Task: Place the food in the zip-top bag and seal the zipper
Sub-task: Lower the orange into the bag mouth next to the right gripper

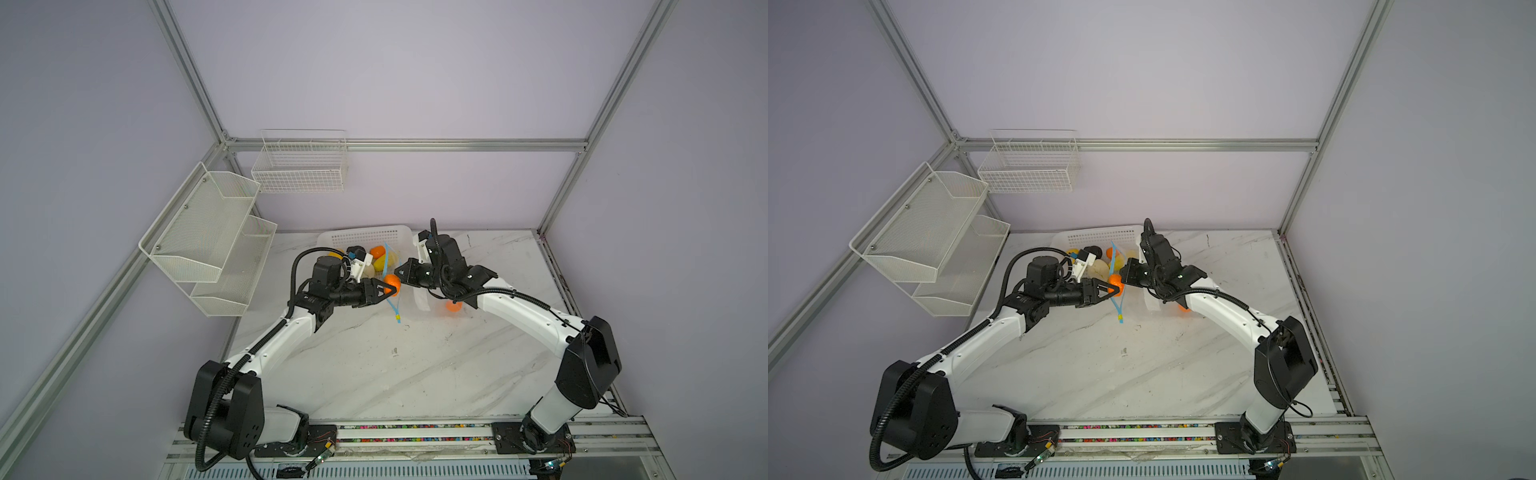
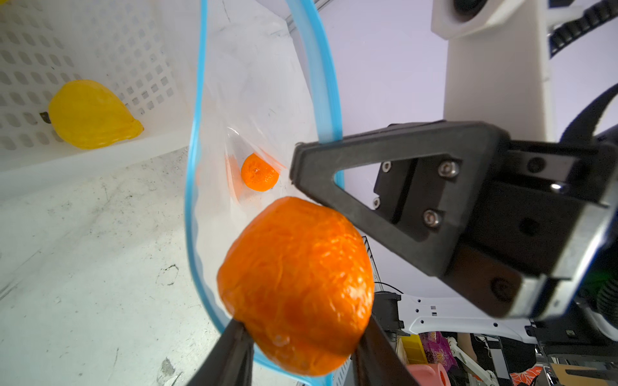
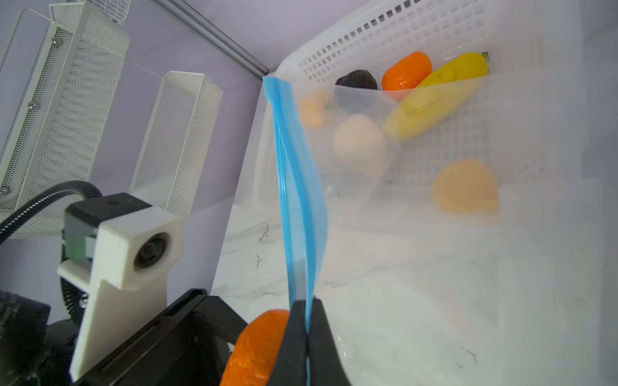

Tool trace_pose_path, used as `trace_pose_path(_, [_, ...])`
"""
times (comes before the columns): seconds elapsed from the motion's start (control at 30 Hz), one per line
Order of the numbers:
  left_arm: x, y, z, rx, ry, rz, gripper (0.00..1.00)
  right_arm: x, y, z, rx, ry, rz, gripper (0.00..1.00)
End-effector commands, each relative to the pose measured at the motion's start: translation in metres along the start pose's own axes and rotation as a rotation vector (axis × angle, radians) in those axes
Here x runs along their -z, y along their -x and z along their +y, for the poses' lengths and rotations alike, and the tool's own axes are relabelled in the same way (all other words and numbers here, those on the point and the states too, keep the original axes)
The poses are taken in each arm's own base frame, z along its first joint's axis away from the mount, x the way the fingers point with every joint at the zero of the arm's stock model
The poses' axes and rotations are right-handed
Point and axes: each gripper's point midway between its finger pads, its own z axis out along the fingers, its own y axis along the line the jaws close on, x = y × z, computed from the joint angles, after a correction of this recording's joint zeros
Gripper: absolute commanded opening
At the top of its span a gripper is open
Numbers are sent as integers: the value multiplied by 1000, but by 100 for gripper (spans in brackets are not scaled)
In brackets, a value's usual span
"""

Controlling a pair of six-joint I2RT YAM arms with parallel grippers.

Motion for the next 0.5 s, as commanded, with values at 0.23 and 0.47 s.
trace_pose_path(0.23, [-3, -14, 14, 5, 28, 19, 35, 10, 17, 29, -12, 82, -46, 0])
trace_pose_path(0.47, [-3, -11, 14, 13, 52, 17, 35, 11, 15, 28, -19, 84, -45, 0])
